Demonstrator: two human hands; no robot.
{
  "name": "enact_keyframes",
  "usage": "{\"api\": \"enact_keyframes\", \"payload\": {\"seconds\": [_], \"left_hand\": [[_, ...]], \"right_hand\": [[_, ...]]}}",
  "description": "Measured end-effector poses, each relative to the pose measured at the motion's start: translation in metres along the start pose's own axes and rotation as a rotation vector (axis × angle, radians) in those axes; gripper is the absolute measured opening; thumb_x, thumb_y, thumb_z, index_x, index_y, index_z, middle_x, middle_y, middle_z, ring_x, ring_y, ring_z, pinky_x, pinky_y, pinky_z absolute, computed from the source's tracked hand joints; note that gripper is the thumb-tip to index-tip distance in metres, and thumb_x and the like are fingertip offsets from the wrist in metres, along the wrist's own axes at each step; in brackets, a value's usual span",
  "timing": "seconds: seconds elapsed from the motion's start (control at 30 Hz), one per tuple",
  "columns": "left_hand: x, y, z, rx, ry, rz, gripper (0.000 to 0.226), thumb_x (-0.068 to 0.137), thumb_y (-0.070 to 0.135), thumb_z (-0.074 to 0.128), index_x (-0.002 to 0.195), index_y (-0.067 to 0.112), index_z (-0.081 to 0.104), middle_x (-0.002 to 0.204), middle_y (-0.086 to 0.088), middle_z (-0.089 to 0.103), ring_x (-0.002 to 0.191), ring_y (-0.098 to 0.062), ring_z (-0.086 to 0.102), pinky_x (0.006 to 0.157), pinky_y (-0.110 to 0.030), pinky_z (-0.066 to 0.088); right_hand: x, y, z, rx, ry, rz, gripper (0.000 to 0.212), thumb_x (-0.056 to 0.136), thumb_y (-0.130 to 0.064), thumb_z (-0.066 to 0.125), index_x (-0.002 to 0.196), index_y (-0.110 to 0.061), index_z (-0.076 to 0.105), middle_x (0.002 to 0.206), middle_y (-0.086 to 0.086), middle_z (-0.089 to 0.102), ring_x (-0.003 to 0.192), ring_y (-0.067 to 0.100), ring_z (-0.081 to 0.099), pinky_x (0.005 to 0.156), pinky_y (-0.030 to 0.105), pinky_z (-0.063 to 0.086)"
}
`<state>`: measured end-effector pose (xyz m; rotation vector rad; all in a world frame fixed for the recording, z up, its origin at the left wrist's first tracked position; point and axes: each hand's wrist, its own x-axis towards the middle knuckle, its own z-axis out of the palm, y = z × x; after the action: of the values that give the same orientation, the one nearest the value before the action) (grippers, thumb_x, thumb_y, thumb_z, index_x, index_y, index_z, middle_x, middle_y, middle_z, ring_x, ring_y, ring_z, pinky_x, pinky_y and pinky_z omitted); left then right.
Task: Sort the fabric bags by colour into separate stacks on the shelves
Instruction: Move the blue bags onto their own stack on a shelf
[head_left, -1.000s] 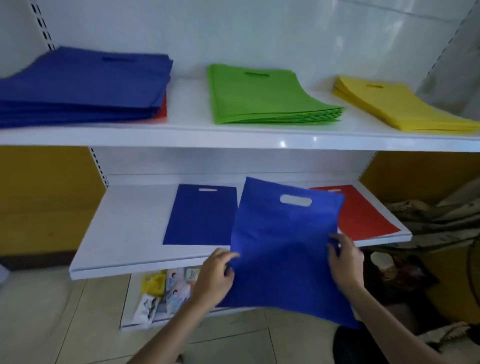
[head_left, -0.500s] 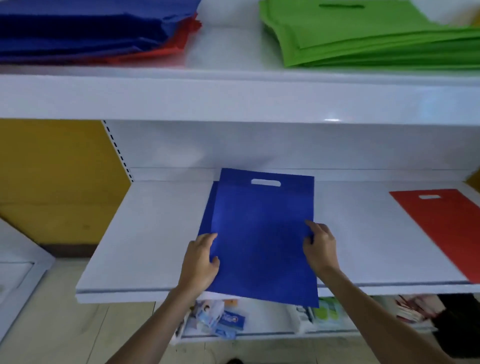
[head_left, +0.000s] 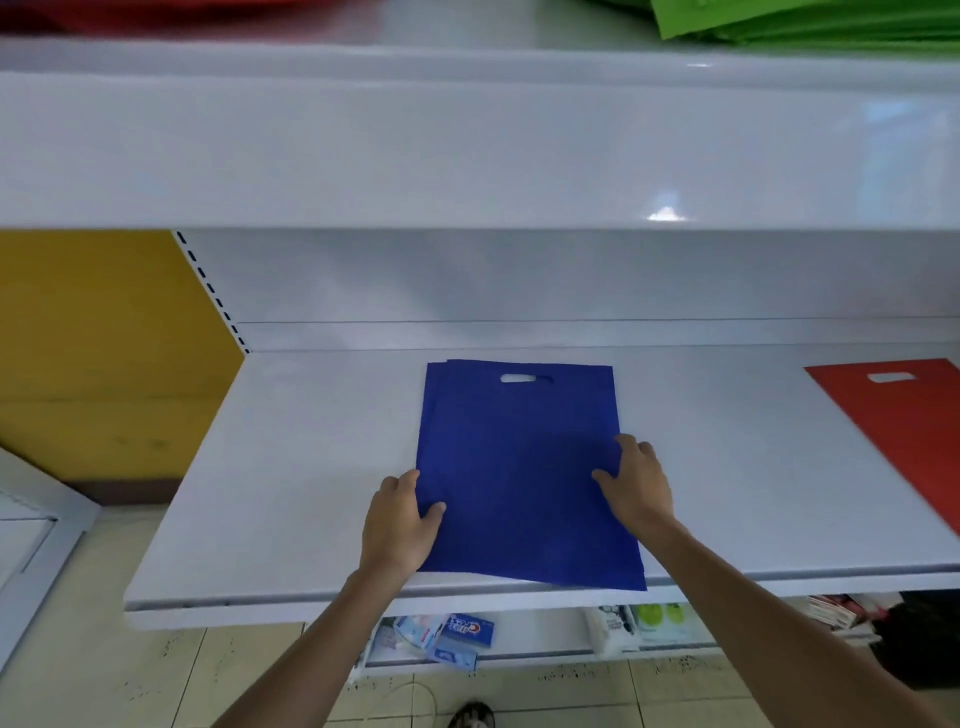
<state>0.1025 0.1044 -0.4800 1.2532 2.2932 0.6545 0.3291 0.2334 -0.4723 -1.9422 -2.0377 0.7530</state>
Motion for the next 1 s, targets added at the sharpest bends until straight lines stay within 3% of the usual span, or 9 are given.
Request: {"api": "enact_keyframes", "payload": {"seconds": [0.1,0.23,0.43,0.53,0.77,1.0], "left_hand": [[-0.005,-0.001,0.002,-0.026,0.034,0.025,0.042,0.09,0.028,0.056,0.129,0.014,0.047,0.117,-0.009,0.053,0.101,-0.022,0.054,0.087,-0.031,0.049],[-0.008,-0.002,0.001,-0.08,0.025,0.041,0.036,0.089,0.02,0.058,0.124,0.014,0.051,0.117,-0.007,0.052,0.101,-0.019,0.057,0.088,-0.028,0.05],[-0.01,-0.005,0.002,-0.007,0.021,0.047,0.041,0.09,0.023,0.058,0.128,0.014,0.045,0.12,-0.005,0.049,0.103,-0.019,0.053,0.088,-0.026,0.048],[-0.009,-0.003,0.002,0.035,-0.002,0.044,0.047,0.092,0.026,0.054,0.134,0.012,0.041,0.126,-0.006,0.047,0.106,-0.02,0.053,0.091,-0.026,0.047],[-0.033,0.02,-0.024,0.054,-0.039,0.124,0.043,0.095,0.024,0.048,0.136,0.016,0.041,0.127,-0.009,0.048,0.112,-0.022,0.051,0.094,-0.029,0.045],[-0.13,0.085,-0.082,0.026,-0.034,0.333,0.037,0.094,0.018,0.05,0.13,0.014,0.047,0.13,-0.004,0.045,0.116,-0.016,0.05,0.096,-0.024,0.042]], "right_hand": [[-0.005,0.01,-0.005,0.011,0.072,-0.046,0.04,0.092,-0.009,0.053,0.131,-0.009,0.045,0.128,0.008,0.049,0.107,0.026,0.053,0.084,0.037,0.05],[0.0,0.0,-0.007,0.166,0.133,-0.168,0.038,0.09,0.005,0.046,0.126,-0.007,0.052,0.128,0.008,0.052,0.106,0.022,0.053,0.084,0.027,0.048],[0.003,-0.004,0.011,-0.253,0.064,-0.015,0.038,0.097,-0.02,0.042,0.133,-0.01,0.044,0.138,0.011,0.039,0.125,0.028,0.035,0.094,0.039,0.042],[0.002,-0.003,0.01,-0.26,0.03,-0.045,0.041,0.098,-0.025,0.039,0.137,-0.01,0.04,0.139,0.011,0.037,0.127,0.028,0.033,0.096,0.039,0.042],[-0.042,-0.002,-0.026,-0.049,0.069,-0.162,0.042,0.096,-0.015,0.042,0.138,-0.011,0.04,0.137,0.011,0.044,0.122,0.027,0.044,0.095,0.039,0.044],[-0.153,-0.019,-0.119,0.002,0.181,-0.339,0.038,0.092,-0.007,0.044,0.13,-0.01,0.05,0.127,0.008,0.054,0.107,0.024,0.057,0.085,0.034,0.051]]}}
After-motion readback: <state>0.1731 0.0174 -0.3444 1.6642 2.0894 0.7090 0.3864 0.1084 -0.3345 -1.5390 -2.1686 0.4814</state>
